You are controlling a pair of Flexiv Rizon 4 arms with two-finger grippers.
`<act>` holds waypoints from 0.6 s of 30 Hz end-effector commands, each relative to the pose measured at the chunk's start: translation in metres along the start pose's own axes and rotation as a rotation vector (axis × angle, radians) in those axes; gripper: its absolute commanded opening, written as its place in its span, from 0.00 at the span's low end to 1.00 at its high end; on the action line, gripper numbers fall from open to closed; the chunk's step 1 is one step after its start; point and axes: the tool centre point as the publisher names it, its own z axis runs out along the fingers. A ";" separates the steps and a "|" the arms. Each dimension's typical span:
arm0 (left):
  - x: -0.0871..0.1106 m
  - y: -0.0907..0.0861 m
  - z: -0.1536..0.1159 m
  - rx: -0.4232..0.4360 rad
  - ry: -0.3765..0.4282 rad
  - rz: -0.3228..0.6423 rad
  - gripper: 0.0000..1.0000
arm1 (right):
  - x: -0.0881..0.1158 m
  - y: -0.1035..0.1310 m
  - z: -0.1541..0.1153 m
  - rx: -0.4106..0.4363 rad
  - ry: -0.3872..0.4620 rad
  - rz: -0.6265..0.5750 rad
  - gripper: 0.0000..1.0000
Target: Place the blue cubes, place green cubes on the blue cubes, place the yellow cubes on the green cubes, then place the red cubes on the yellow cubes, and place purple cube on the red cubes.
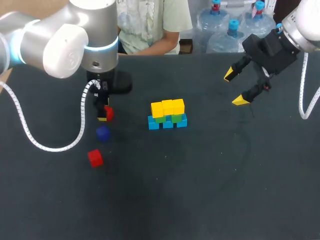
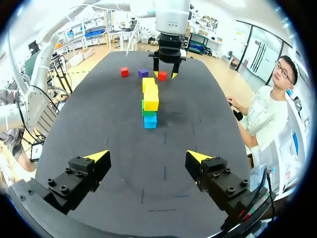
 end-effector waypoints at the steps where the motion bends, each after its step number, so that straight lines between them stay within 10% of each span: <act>1: 0.001 0.001 -0.001 0.001 0.002 -0.001 0.91 | 0.000 0.000 0.000 0.000 -0.001 -0.001 1.00; 7: 0.002 0.000 -0.002 -0.002 0.008 -0.002 0.96 | 0.000 0.000 0.000 0.000 -0.001 -0.001 1.00; 11: 0.001 -0.001 -0.002 -0.005 0.009 0.004 0.38 | 0.000 0.000 0.000 0.000 -0.001 -0.001 1.00; 12: 0.001 -0.002 -0.002 -0.005 0.010 0.004 0.07 | 0.000 0.000 0.000 0.000 -0.001 -0.001 1.00; 18: 0.000 -0.002 -0.001 -0.006 0.009 0.003 0.00 | 0.000 0.000 0.000 0.000 -0.001 -0.001 1.00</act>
